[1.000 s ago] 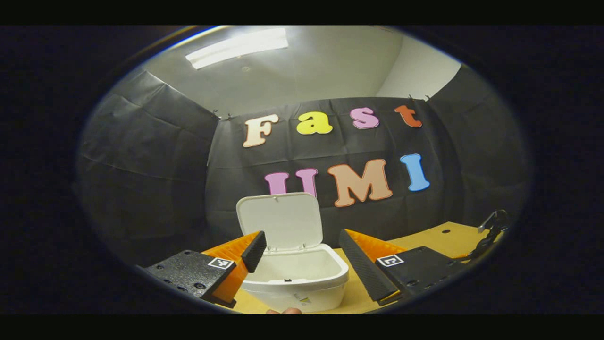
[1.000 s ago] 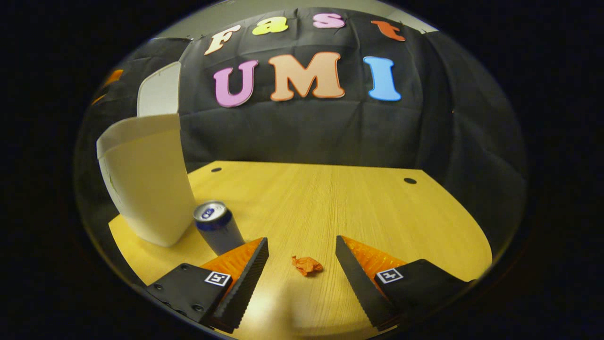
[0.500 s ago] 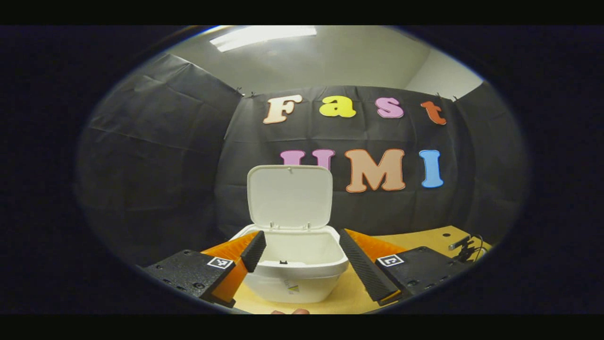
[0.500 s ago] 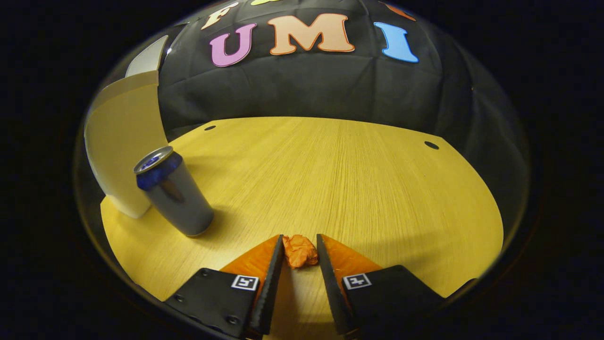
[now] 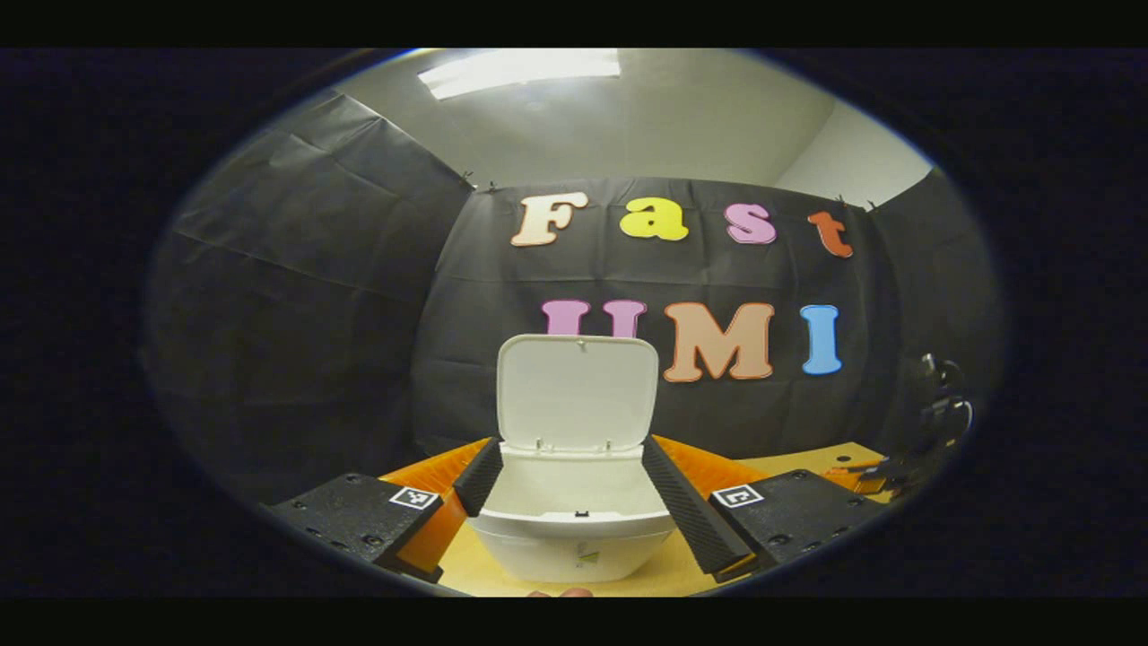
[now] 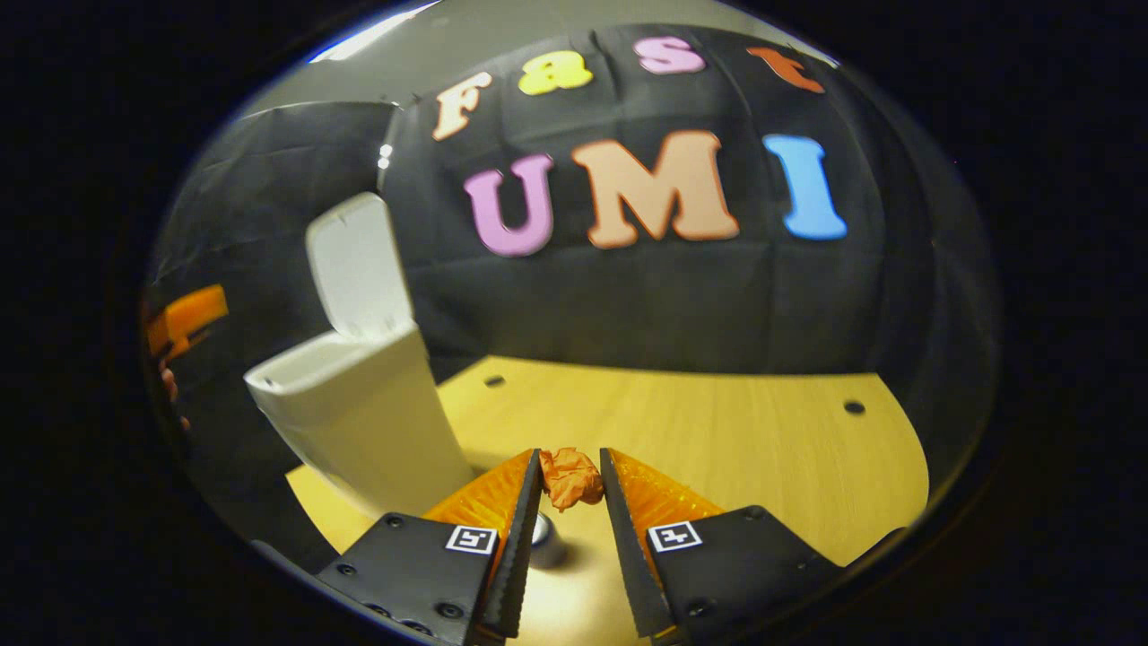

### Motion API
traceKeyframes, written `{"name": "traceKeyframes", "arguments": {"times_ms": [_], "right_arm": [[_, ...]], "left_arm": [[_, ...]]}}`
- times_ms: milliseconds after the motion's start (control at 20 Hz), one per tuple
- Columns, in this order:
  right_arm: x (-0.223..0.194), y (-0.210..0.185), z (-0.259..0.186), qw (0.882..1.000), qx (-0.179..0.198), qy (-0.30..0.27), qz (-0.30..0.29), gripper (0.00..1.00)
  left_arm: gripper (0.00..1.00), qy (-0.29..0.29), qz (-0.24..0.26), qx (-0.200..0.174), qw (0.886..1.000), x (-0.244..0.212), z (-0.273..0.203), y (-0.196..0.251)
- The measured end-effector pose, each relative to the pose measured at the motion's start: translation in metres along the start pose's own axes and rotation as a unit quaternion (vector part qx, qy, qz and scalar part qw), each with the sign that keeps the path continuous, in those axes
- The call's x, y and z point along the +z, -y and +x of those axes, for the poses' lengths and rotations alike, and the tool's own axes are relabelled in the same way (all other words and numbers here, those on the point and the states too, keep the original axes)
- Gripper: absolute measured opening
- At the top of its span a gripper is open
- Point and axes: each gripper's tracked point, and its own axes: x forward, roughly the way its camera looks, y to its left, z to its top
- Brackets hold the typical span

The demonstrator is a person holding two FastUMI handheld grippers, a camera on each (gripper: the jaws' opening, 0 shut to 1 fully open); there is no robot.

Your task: Press the lid of the desktop garbage bin to open it, pick up the crumpled paper on the desktop and throw it into the bin, then pick up the pop can on the desktop and drop it into the bin, and finally close the garbage bin lid.

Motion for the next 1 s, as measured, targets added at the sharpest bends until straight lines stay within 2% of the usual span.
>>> {"name": "traceKeyframes", "arguments": {"times_ms": [100,150,250,450,500,550,650,800,1000], "right_arm": [[0.06,-0.074,0.006,0.996,0.069,0.063,-0.012,0.47],[0.074,-0.106,0.011,0.992,0.099,0.082,-0.011,0.47],[0.076,-0.157,0.034,0.987,0.139,0.08,-0.014,0.46],[0.049,-0.214,0.066,0.983,0.173,0.052,-0.016,0.49],[0.042,-0.222,0.07,0.983,0.177,0.043,-0.017,0.53],[0.038,-0.226,0.073,0.984,0.173,0.032,-0.015,0.67],[0.034,-0.218,0.07,0.987,0.16,0.034,0.004,0.96],[0.053,-0.17,0.047,0.991,0.111,0.062,0.047,0.96],[0.07,-0.055,-0.017,0.993,-0.007,0.092,0.076,0.96]], "left_arm": [[0.94,0.012,-0.004,-0.001,1.0,0.007,-0.003,-0.015],[0.94,0.017,-0.001,0.008,1.0,0.011,-0.004,-0.027],[0.95,0.024,0.01,0.024,0.999,0.015,-0.011,-0.047],[0.94,0.018,0.05,0.037,0.998,0.007,-0.027,-0.074],[0.93,0.008,0.055,0.041,0.998,0.0,-0.029,-0.081],[0.94,-0.003,0.057,0.042,0.997,-0.008,-0.03,-0.085],[0.94,-0.026,0.05,0.028,0.998,-0.022,-0.031,-0.08],[0.93,-0.03,0.029,-0.026,0.999,-0.027,-0.025,-0.042],[0.93,-0.006,0.02,-0.138,0.99,-0.022,-0.007,0.055]]}}
